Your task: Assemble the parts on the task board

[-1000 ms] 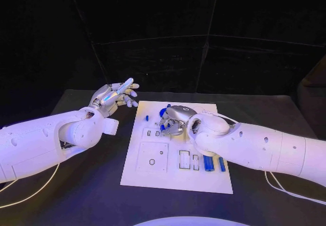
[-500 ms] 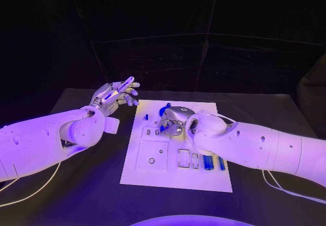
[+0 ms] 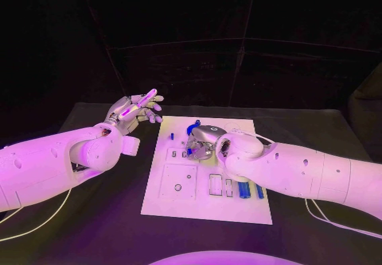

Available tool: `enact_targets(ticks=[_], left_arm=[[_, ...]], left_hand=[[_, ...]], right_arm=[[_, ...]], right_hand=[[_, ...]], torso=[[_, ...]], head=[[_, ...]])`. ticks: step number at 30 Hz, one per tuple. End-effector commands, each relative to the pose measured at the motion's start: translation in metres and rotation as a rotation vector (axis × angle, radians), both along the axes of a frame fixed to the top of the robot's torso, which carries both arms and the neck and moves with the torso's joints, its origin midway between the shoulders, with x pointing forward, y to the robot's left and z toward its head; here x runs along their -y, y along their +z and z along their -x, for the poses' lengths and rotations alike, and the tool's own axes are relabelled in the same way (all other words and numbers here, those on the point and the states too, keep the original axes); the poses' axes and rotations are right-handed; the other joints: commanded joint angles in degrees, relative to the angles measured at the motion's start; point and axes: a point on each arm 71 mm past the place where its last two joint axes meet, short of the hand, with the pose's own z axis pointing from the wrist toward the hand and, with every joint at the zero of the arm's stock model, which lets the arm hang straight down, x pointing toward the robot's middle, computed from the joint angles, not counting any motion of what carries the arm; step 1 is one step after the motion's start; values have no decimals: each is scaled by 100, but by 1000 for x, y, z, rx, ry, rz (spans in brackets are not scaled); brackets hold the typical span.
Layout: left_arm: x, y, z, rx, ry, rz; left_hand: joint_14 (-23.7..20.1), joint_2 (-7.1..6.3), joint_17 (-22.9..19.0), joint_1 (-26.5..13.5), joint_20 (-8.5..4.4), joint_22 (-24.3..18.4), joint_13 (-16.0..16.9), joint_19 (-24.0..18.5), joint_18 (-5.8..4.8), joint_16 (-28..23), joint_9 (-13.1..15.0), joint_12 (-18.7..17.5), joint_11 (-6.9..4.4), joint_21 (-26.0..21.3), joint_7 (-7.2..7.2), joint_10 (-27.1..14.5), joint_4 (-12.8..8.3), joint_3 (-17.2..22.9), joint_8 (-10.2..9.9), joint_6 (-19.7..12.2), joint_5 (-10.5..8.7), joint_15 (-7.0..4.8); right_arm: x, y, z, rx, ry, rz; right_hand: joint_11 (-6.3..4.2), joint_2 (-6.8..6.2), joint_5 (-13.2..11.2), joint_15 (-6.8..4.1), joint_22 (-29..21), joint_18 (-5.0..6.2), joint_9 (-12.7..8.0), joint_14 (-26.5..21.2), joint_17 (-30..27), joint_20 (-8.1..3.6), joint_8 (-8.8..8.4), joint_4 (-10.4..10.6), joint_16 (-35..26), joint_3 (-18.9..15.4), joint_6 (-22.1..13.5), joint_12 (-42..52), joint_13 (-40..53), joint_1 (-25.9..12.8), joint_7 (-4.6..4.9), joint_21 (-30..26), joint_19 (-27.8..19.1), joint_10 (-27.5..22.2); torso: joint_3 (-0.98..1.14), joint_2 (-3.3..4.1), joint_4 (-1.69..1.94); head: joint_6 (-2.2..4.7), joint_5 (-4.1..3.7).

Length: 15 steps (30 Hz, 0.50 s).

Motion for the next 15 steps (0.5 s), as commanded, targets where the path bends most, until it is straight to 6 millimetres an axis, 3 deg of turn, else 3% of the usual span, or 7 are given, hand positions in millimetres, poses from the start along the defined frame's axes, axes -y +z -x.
enact_targets(ticks=[1, 15], left_arm=[[1, 2, 0, 9, -7, 10], [0, 1, -1, 7, -3, 7]], left_hand=[[22, -60, -8, -6, 3, -16, -21, 58, 36, -35, -13, -50, 10, -24, 8, -48, -35, -3, -35, 10, -8, 10], [11, -60, -14, 5, 6, -46, -63, 72, 35, -49, -22, -86, 16, -59, 12, -59, -56, -1, -44, 4, -10, 14]], right_arm=[[0, -2, 0, -12, -1, 27], [1, -4, -1, -26, -14, 48]], right_hand=[[-1, 18, -6, -32, 172, -83, 3, 409, 662, -26, 5, -2, 11, 33, 94, -29, -13, -43, -30, 25, 50, -39], [16, -24, -10, -19, 163, -82, -6, 406, 654, -16, -30, 5, 5, 34, 39, -66, -38, -118, -9, 19, 45, -63]], torso=[[-1, -1, -5], [-2, -1, -1]], head=[[-9, 3], [-20, -9]])
